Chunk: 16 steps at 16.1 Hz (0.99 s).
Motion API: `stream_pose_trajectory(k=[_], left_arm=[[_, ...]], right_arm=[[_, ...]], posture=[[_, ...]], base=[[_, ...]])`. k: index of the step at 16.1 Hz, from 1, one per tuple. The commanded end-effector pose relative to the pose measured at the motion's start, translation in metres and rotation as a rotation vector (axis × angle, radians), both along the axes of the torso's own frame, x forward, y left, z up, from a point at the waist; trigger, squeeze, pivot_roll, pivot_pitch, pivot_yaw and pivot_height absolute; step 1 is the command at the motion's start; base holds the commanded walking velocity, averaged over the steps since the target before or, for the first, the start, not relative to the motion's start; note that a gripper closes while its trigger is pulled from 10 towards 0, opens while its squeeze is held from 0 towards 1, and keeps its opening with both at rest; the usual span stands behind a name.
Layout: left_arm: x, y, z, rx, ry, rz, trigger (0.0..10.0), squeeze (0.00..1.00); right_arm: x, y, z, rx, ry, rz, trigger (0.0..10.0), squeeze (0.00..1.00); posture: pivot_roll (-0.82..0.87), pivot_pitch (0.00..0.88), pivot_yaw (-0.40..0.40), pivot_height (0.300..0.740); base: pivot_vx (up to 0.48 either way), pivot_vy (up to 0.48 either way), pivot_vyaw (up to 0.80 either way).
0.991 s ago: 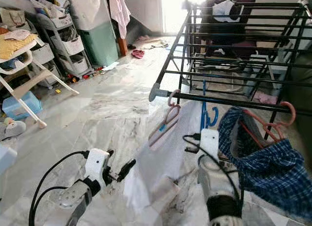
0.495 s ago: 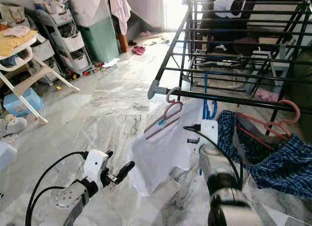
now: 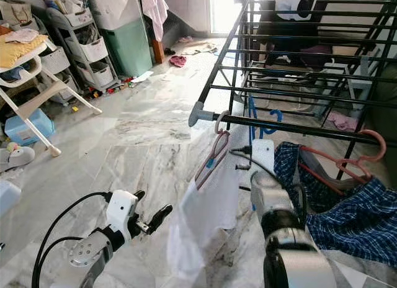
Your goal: Hang hanger
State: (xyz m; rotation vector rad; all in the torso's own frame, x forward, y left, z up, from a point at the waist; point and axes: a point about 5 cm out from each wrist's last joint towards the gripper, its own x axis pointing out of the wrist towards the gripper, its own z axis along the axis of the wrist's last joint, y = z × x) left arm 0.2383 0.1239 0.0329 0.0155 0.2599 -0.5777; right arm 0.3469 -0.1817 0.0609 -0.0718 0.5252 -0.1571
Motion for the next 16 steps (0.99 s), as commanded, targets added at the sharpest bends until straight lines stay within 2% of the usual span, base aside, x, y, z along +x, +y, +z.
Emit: stream_pose_trajectory(k=[1, 3, 8, 10, 14, 16], left_arm=[[0.000, 0.005, 0.002, 0.021, -0.015, 0.005, 10.0, 0.00], [0.000, 0.005, 0.002, 0.025, -0.017, -0.002, 10.0, 0.00], [0.002, 0.002, 0.005, 0.039, -0.026, -0.025, 10.0, 0.00], [0.004, 0.002, 0.007, 0.037, -0.033, -0.023, 10.0, 0.00], [0.004, 0.003, 0.005, 0.037, -0.027, -0.019, 10.0, 0.00], [0.005, 0.003, 0.002, 0.040, -0.023, -0.022, 10.0, 0.00]], right_arm=[[-0.003, 0.008, -0.001, -0.021, -0.048, 0.042, 10.0, 0.00], [-0.019, 0.008, -0.017, -0.019, -0.023, 0.048, 10.0, 0.00], [-0.028, 0.009, -0.020, -0.038, -0.018, 0.064, 10.0, 0.00], [-0.028, 0.011, -0.007, -0.070, -0.127, 0.074, 10.0, 0.00], [-0.027, 0.010, 0.005, -0.060, -0.184, 0.042, 10.0, 0.00], [-0.019, 0.004, 0.011, -0.048, -0.179, 0.009, 10.0, 0.00]], posture=[[-0.10, 0.000, 0.084, 0.740], [-0.11, 0.000, 0.093, 0.740], [-0.12, 0.000, 0.099, 0.740], [-0.11, 0.000, 0.097, 0.740], [-0.11, 0.000, 0.101, 0.740], [-0.11, 0.000, 0.101, 0.740]], base=[[0.000, 0.000, 0.00], [0.000, 0.000, 0.00], [0.000, 0.000, 0.00], [0.000, 0.000, 0.00], [0.000, 0.000, 0.00], [0.000, 0.000, 0.00]])
